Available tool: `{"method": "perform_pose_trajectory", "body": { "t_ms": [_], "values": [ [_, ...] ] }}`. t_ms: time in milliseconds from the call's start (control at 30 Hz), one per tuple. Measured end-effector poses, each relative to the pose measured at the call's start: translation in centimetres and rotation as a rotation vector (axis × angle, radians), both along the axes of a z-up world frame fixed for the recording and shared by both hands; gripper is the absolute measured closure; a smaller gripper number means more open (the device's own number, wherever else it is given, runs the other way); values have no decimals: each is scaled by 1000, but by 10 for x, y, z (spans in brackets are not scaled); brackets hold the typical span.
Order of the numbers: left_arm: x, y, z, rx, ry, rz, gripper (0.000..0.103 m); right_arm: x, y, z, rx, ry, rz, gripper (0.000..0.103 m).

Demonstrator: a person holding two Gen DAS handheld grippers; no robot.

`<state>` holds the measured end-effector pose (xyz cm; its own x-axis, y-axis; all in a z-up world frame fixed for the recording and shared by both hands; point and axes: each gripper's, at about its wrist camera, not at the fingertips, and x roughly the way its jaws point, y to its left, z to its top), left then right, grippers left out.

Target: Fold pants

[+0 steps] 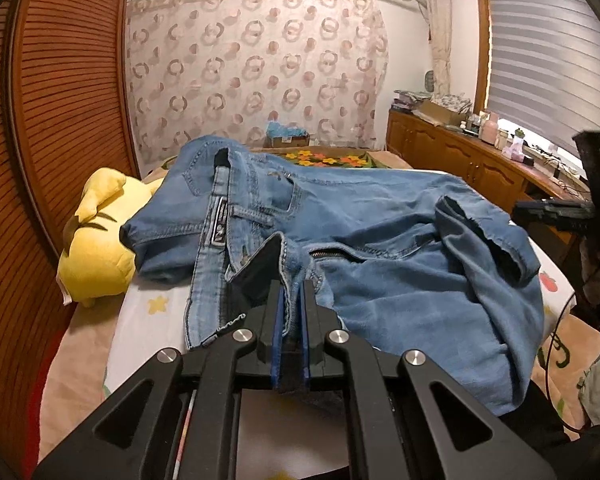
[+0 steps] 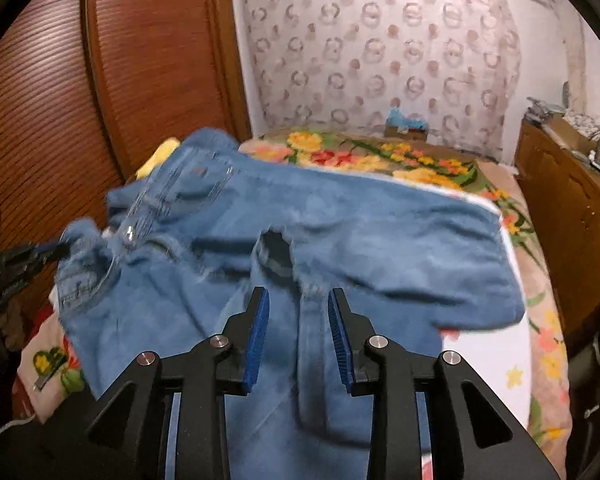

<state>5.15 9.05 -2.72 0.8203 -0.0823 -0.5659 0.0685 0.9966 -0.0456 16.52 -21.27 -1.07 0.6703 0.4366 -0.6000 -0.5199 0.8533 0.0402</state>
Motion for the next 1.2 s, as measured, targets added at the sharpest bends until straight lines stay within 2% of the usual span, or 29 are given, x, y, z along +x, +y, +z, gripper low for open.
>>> {"method": "perform_pose_trajectory", "body": {
  "t_ms": [167, 400, 533, 567, 600, 667, 800, 967, 1100, 1133, 1200],
  "values": [
    [3, 10, -18, -12, 45, 42, 90, 12, 15, -26, -76, 38, -1, 71],
    [10, 27, -44, -11, 112, 92, 84, 35, 31, -40, -177, 10, -19, 68],
    [13, 31, -53, -29, 138, 61, 85, 50, 39, -53, -231, 39, -22, 68],
    [13, 31, -53, -44, 144, 39, 95, 54, 40, -54, -249, 47, -18, 79],
    [13, 31, -53, -51, 146, 26, 99, 57, 39, -56, -254, 51, -12, 91],
    [9, 29, -46, -52, 124, 12, 103, 61, 32, -50, -243, 46, -8, 96],
    [0, 35, -13, -85, 35, 27, 103, 61, 2, -17, -185, -33, -63, 97],
    [-1, 37, 28, -41, -43, 33, 103, 63, -33, 23, -137, -147, -156, 98],
    [-2, 49, 33, -32, -52, 64, 102, 71, -49, 29, -172, -178, -224, 98],
    [-3, 52, 29, -37, -36, 65, 101, 73, -53, 26, -182, -174, -240, 98],
    [-4, 55, 20, -39, 3, 68, 85, 79, -59, 18, -181, -154, -272, 98]
  ]
}}
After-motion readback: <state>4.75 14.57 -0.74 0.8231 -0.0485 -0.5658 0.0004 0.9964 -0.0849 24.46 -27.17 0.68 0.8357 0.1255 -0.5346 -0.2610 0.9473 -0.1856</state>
